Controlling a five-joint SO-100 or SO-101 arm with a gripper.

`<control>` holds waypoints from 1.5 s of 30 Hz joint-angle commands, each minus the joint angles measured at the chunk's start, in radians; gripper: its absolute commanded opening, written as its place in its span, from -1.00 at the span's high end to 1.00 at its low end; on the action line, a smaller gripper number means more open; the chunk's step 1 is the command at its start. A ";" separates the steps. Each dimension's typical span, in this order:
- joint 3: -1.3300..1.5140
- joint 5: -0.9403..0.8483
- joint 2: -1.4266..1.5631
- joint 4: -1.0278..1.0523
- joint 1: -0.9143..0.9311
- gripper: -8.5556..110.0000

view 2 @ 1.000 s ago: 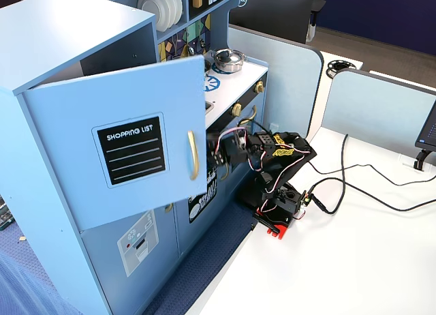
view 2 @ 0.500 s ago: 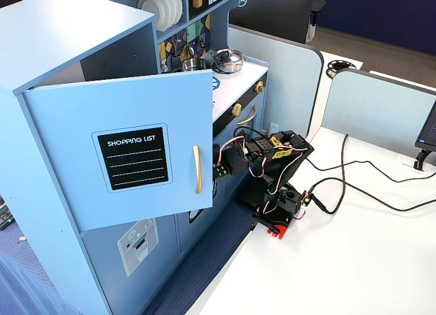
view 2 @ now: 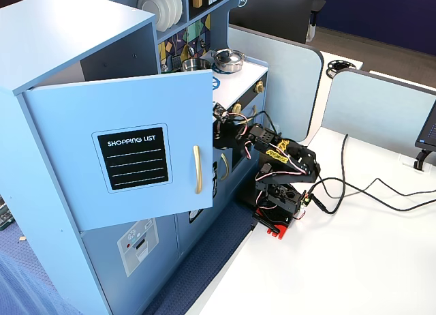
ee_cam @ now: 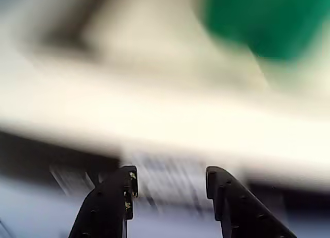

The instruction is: Open the left cabinet door

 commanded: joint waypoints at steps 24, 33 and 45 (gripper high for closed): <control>0.462 0.380 0.431 0.798 0.000 0.86; 0.462 0.293 0.434 0.891 0.011 0.86; 0.462 0.291 0.434 0.919 0.011 0.86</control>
